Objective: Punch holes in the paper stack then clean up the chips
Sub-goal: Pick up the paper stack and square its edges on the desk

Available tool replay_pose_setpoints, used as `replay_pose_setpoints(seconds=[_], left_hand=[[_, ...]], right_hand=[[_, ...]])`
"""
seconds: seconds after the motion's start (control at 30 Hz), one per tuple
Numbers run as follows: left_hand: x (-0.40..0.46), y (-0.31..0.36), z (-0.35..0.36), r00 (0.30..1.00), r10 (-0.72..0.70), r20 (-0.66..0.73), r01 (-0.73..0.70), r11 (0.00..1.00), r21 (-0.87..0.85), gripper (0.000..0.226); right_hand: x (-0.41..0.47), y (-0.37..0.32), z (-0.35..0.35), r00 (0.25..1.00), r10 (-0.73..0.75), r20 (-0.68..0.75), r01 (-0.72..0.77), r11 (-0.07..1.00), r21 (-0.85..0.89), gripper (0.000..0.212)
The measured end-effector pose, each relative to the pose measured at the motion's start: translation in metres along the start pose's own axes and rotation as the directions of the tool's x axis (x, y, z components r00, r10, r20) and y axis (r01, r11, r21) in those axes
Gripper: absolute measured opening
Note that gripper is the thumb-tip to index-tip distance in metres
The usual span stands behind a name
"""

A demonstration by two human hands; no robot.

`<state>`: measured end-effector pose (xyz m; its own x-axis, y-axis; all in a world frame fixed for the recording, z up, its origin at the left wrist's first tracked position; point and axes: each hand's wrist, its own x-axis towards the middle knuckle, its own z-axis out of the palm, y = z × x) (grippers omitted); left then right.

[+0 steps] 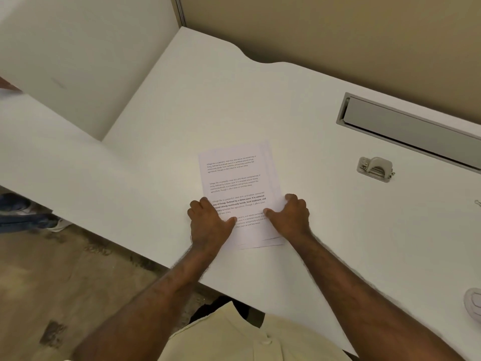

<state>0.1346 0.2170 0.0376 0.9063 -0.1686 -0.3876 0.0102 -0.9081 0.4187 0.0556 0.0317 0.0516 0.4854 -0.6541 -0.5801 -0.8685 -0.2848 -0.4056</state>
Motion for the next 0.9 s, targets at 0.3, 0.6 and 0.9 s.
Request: replay_pose_setpoints(seconds=[0.3,0.6,0.9], left_hand=[[0.002,0.002,-0.001,1.000,0.004,0.005,-0.005,0.999,0.033,0.088],[0.000,0.004,-0.004,1.000,-0.005,0.017,0.004,0.999,0.039,0.086],[-0.001,0.007,-0.009,0.999,-0.008,0.041,0.007,0.999,0.039,0.086]], right_hand=[[0.017,-0.005,-0.005,0.991,0.107,0.078,-0.120,0.975,0.185,0.067],[0.017,-0.007,-0.005,0.987,0.120,0.102,-0.146,0.942,0.302,0.062],[0.027,0.004,-0.011,0.972,0.000,0.237,-0.132,0.830,0.542,0.025]])
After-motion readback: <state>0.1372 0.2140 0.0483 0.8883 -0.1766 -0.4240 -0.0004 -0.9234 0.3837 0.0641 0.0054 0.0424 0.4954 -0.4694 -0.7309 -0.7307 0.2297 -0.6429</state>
